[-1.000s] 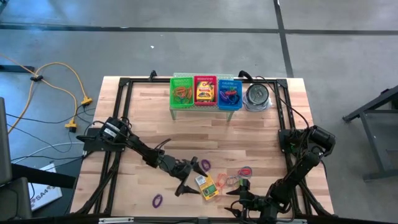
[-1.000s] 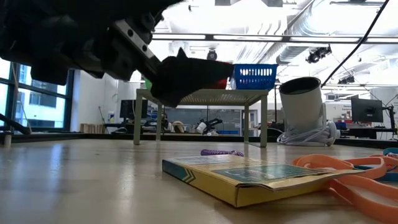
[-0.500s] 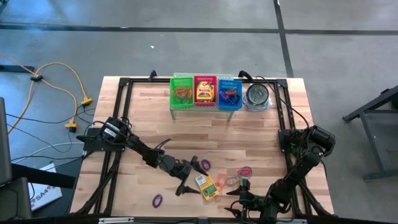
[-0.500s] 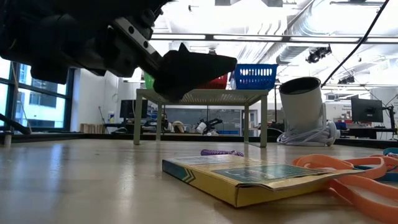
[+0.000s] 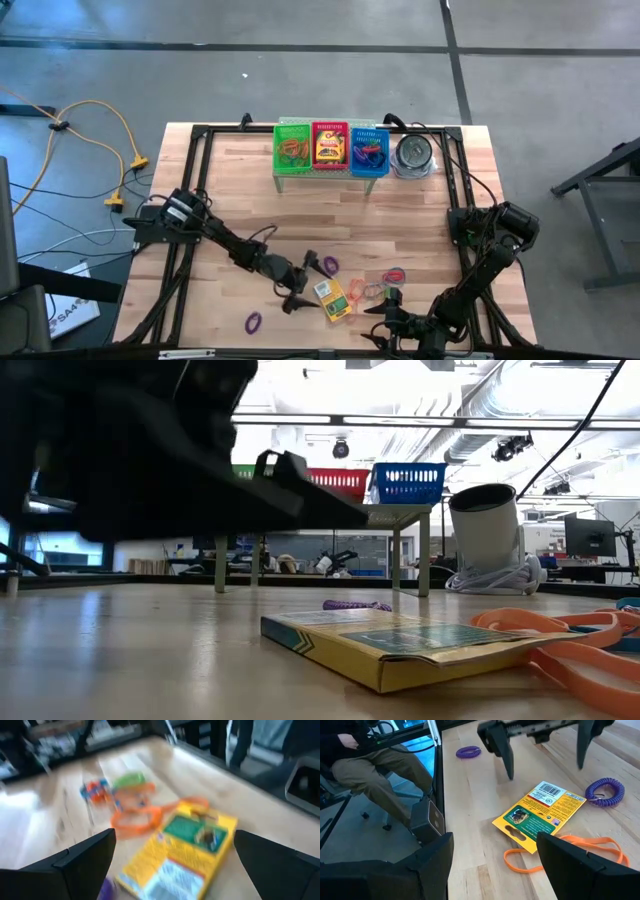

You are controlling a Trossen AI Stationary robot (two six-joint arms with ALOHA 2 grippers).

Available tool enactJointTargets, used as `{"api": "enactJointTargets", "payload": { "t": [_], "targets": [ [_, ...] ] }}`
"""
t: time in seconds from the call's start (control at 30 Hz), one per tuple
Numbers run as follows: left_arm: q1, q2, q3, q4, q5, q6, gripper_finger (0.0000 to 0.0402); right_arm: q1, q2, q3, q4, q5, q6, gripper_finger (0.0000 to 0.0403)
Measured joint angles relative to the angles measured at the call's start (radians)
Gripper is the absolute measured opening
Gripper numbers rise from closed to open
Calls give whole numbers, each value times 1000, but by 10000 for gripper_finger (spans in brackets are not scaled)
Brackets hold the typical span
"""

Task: Pick & Place Office Desk Supplies
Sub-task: Put the yellow crayon box into the red bin on the shelf

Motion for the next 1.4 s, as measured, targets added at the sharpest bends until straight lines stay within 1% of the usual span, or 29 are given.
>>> {"api": "enactJointTargets", "payload": {
  "t": [0.1, 0.37, 0.47, 0.57, 0.77, 0.93, 1.03, 1.23, 1.4],
  "targets": [
    [-9, 0, 0, -36, -1, 21, 399, 0, 0, 0, 0, 0, 0, 274],
    [-41, 0, 0, -122, -27, 323, 399, 0, 0, 0, 0, 0, 0, 274],
    [-47, 0, 0, -119, -63, 364, 399, 0, 0, 0, 0, 2, -2, 274],
    [-42, 0, 0, -125, -76, 322, 399, 0, 0, 0, 0, 8, -3, 274],
    [-17, 0, 0, -167, -73, 179, 399, 0, 0, 0, 0, 7, 15, 274],
    [3, 15, 1, -168, -64, 101, 399, 0, 0, 0, -5, 7, 15, 274],
    [7, 36, 2, -152, -64, 72, 399, 0, 0, 0, -6, 7, 15, 274],
    [7, 92, 3, -71, -71, 65, 399, 0, 0, 0, -8, 8, 15, 274],
    [8, 102, 2, -42, -72, 40, 399, 0, 0, 0, -8, 8, 15, 274]
  ]
}}
